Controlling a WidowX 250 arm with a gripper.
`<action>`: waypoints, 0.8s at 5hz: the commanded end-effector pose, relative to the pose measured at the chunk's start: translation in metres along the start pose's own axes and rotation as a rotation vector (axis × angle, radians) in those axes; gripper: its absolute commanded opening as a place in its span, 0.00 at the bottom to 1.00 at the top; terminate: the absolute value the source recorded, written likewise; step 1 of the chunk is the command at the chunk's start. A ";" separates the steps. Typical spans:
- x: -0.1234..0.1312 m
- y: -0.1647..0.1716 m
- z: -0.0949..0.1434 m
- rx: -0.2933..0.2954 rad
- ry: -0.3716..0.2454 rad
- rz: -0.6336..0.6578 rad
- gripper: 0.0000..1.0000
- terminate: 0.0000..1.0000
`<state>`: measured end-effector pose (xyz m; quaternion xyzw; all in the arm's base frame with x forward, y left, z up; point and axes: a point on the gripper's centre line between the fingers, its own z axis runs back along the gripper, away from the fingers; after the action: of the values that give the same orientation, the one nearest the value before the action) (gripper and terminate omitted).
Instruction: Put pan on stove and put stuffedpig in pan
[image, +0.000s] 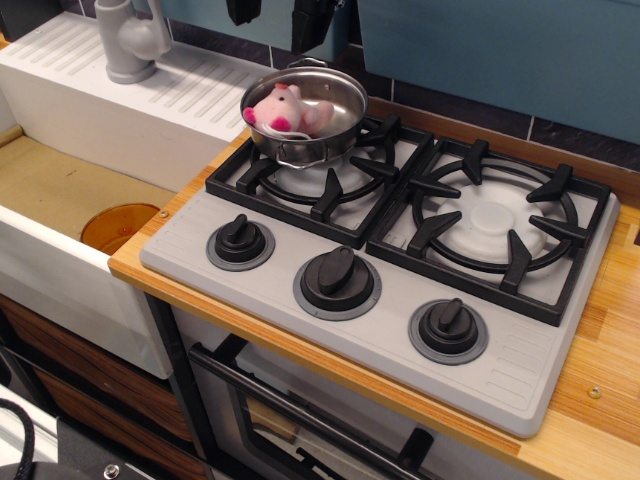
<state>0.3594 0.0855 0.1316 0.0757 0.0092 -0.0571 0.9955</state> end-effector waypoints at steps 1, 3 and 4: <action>0.008 -0.005 0.028 0.033 -0.057 0.018 1.00 0.00; 0.009 -0.023 0.050 -0.144 -0.096 0.022 1.00 0.00; 0.010 -0.030 0.054 -0.138 -0.128 0.023 1.00 0.00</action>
<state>0.3635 0.0497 0.1457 -0.0057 -0.0027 -0.0475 0.9989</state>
